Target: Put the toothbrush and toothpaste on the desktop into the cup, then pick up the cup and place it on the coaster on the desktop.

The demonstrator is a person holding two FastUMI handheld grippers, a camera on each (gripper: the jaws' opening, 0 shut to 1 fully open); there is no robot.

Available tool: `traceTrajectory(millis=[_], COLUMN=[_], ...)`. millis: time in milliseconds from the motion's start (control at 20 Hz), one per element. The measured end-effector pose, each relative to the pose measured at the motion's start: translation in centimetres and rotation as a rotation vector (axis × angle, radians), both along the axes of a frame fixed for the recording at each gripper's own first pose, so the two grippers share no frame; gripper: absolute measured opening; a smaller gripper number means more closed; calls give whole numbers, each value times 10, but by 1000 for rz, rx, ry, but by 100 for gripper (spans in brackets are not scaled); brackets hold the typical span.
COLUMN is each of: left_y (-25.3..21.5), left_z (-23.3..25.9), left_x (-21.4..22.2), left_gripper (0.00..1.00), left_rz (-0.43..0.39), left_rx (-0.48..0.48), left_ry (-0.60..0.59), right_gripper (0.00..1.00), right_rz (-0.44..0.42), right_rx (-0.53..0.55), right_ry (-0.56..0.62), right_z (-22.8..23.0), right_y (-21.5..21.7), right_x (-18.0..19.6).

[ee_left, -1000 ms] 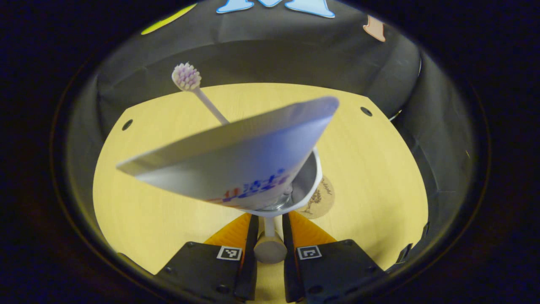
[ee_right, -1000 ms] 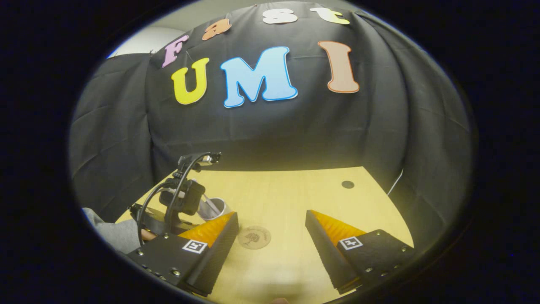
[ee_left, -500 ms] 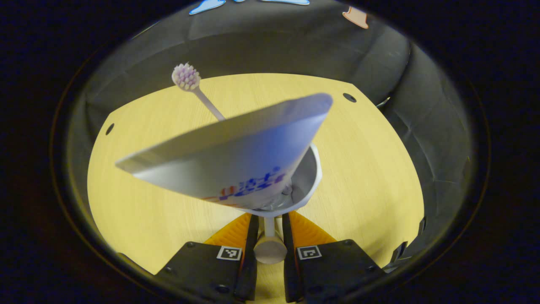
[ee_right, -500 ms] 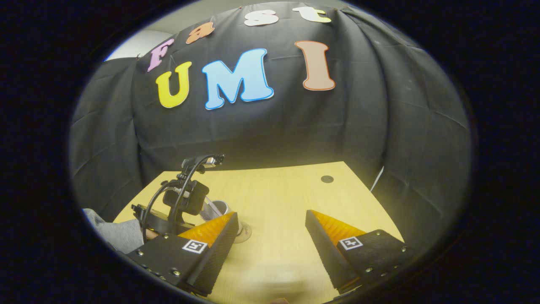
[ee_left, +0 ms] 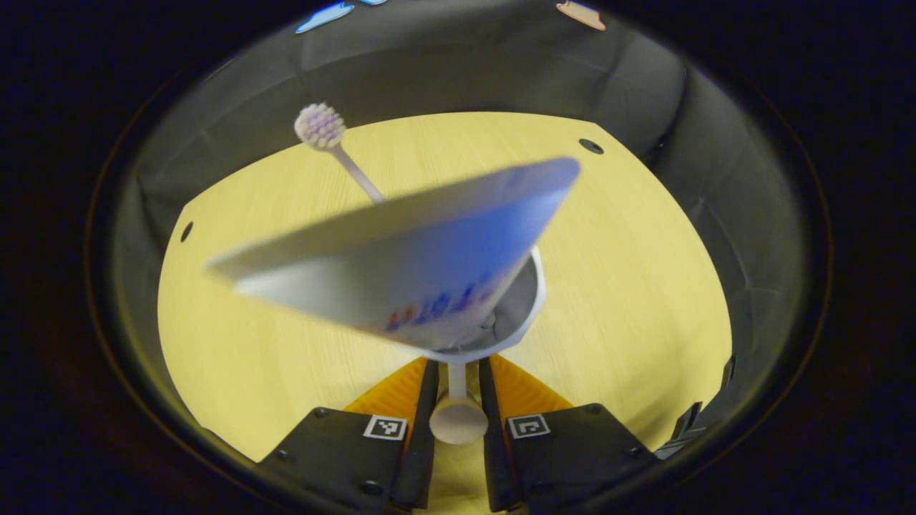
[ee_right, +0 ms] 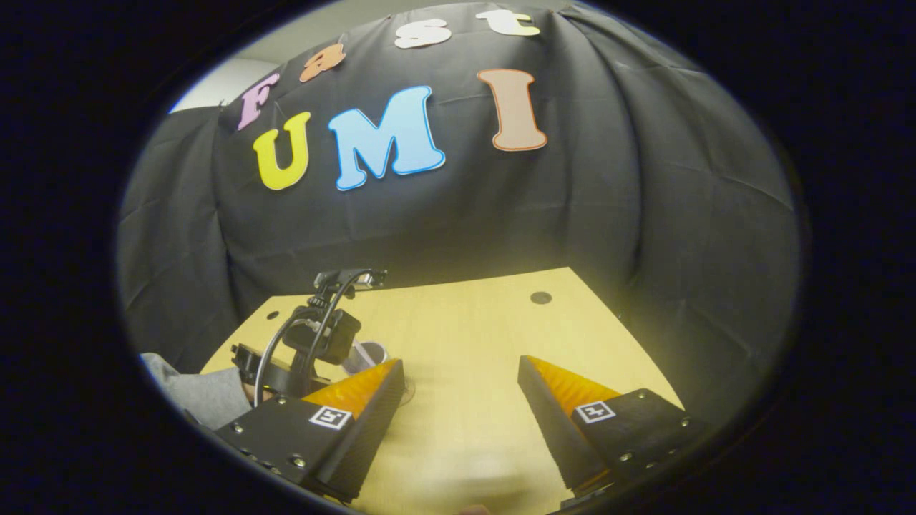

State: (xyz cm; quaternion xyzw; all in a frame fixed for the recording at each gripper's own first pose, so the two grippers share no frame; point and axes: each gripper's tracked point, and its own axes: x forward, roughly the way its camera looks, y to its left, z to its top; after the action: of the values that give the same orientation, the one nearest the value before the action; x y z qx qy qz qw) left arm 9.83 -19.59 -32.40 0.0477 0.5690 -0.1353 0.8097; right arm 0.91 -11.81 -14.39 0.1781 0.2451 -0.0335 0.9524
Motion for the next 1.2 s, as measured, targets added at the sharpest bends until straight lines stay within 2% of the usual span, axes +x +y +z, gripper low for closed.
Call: traceTrajectory(millis=[150,400,500,550,600,650,700,800,850,1000,1200], left_y=[-4,5,13,17,23,30,35,46,50,66,85], left_z=[16,67,99,117,136,153,171,200,212,254,290], left_x=[0,-16,-21,-23,-24,-25,-28,-37,-47,-59,-69], left_gripper=[40,80,78,78,94,99,96,99,99,96,96], left_rz=[7,62,88,102,119,132,145,169,175,193,221], left_rx=[-23,-63,-71,-83,-87,-93,-96,-104,-105,-124,-136], left_ry=[-45,-179,-284,-339,-399,-455,-509,-614,-669,-835,-978], right_gripper=[97,97,97,93,98,98,93,93,97,98,98], right_rz=[17,55,71,80,89,95,99,99,96,84,77], right_rx=[-5,-14,-27,-33,-39,-46,-56,-72,-76,-93,-124], right_ry=[-16,-85,-114,-126,-137,-151,-159,-172,-182,-200,-223], right_z=[6,19,29,32,35,38,41,46,49,57,69], right_y=[0,7,7,8,8,9,10,13,14,21,33], right_x=[0,6,6,5,4,1,-1,-6,-9,-14,-21])
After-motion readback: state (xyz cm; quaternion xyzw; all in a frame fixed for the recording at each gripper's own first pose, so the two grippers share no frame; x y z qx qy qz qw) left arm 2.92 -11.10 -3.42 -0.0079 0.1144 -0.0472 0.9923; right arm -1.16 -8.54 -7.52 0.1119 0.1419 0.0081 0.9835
